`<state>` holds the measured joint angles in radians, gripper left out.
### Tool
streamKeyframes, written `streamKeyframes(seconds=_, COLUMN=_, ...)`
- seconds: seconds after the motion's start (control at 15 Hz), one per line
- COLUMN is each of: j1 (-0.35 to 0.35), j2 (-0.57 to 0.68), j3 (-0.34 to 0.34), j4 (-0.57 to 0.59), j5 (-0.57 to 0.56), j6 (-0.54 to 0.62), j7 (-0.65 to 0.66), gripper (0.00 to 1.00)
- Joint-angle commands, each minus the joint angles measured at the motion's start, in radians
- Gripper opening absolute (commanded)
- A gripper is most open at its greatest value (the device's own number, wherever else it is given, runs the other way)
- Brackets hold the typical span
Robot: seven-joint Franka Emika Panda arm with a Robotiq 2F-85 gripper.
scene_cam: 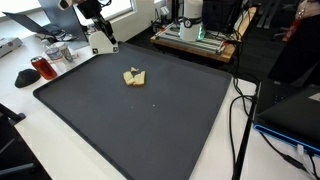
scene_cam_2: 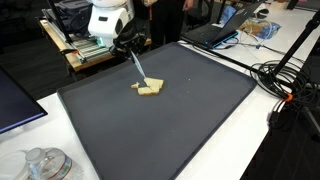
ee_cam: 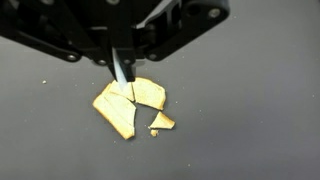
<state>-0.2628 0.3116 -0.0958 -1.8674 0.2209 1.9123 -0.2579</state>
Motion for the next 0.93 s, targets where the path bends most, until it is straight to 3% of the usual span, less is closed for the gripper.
streamKeyframes(seconds=0.0, j1=-0.043, j2=-0.06, j3=-0.02, j4=-0.067, j5=0.118, j6=0.002, j7=-0.056, gripper=0.01)
streamKeyframes(seconds=0.53, j1=-0.103, j2=-0.135, j3=-0.061, j4=-0.24, j5=0.387, j6=0.057, j7=-0.205, gripper=0.01)
streamKeyframes(seconds=0.87, j1=-0.097, j2=-0.187, j3=-0.098, j4=-0.378, j5=0.49, j6=0.153, j7=-0.312, gripper=0.01)
